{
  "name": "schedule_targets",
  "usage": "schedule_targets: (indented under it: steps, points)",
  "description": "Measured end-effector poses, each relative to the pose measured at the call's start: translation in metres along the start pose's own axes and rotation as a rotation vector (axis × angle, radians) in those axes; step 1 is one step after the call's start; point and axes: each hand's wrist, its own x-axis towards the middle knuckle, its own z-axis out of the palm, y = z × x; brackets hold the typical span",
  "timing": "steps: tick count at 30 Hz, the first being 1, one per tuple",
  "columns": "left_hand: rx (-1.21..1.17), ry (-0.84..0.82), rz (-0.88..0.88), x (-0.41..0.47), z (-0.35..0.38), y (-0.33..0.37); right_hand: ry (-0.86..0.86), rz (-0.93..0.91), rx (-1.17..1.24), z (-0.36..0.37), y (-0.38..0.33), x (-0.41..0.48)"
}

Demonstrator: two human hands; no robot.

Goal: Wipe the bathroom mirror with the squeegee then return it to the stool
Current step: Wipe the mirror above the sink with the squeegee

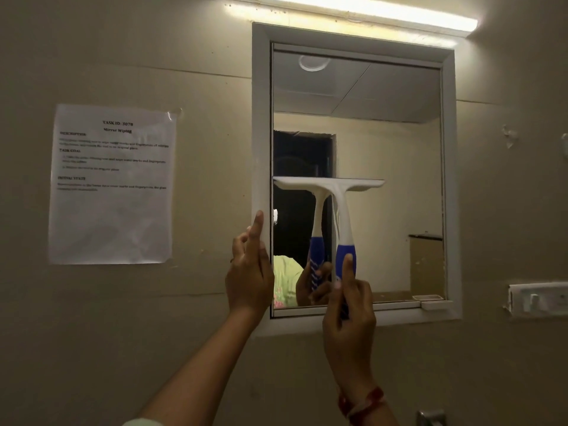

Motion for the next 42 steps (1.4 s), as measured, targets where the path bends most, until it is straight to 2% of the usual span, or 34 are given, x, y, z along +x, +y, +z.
schedule_targets:
  steps: [7,15,23,31,38,42]
  points:
    - [-0.003,-0.007,-0.004,0.000,0.000,0.002,0.059,-0.005,-0.016,0.006,-0.009,0.052]
    - [-0.011,-0.004,0.006,0.001,-0.001,0.001,0.005,0.027,0.033,-0.002,-0.008,0.002]
    - [-0.001,-0.005,-0.009,0.000,-0.001,0.000,0.100,0.009,0.082,0.003,-0.030,0.064]
    - [-0.009,-0.004,-0.015,0.000,0.001,-0.002,0.039,0.056,0.066,-0.001,-0.018,-0.005]
    - [-0.012,-0.002,-0.015,-0.001,0.002,-0.003,0.088,-0.002,0.039,0.005,-0.021,0.038]
    - [-0.009,-0.004,-0.015,-0.001,0.001,-0.002,0.054,0.020,0.048,0.005,-0.018,0.019]
